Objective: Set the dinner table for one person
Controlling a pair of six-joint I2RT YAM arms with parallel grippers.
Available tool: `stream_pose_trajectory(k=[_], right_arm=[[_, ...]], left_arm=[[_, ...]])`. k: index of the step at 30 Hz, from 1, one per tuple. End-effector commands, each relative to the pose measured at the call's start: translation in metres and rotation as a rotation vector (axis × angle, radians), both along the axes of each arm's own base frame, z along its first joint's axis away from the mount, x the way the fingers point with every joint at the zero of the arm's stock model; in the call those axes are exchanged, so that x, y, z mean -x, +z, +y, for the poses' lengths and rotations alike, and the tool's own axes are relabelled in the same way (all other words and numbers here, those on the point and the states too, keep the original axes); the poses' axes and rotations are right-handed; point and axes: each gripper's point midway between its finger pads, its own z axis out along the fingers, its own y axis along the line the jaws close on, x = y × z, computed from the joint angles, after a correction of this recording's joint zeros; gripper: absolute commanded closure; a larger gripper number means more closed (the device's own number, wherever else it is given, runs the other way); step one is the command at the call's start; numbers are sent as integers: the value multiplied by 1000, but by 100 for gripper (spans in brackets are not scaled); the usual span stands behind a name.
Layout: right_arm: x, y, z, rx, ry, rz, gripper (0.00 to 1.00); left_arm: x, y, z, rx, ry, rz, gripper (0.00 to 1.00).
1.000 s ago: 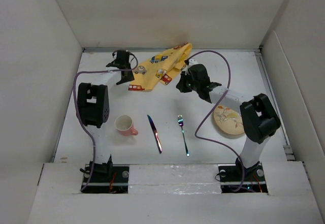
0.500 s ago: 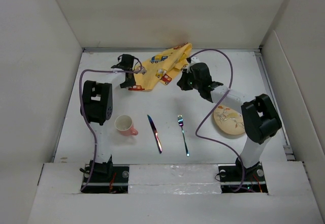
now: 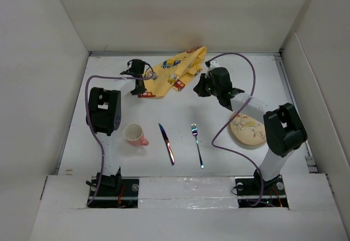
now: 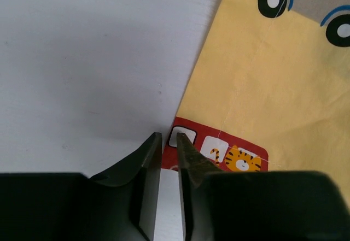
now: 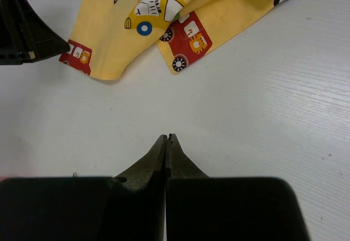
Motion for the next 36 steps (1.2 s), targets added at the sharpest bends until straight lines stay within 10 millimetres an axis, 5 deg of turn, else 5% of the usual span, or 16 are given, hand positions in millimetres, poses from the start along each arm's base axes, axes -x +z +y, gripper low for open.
stream_pose_trajectory(k=[1, 6, 10, 14, 20, 24, 28, 31, 36], right_arm=[[-5, 36, 1, -59, 2, -95, 100], [-6, 34, -2, -66, 1, -91, 100], [-12, 19, 2, -62, 1, -70, 100], [-15, -7, 16, -34, 24, -17, 82], [-34, -36, 34, 22, -13, 65, 57], [-54, -51, 54, 85, -55, 86, 53], [-59, -68, 53, 206, -135, 132, 52], [-67, -75, 48, 263, -187, 127, 50], [-75, -79, 54, 284, -203, 129, 49]], left_arm=[[35, -21, -5, 31, -23, 128, 87], [35, -16, -4, 5, -16, 114, 100], [22, 18, -9, 31, -23, 34, 100], [13, 64, -16, 79, -41, -84, 100], [9, 92, -14, 160, -40, -163, 100], [12, 89, -7, 142, -30, -158, 100], [17, 79, -5, 128, -40, -127, 100], [27, 58, -11, 43, -51, -70, 61], [31, 36, -12, 42, -52, -10, 50]])
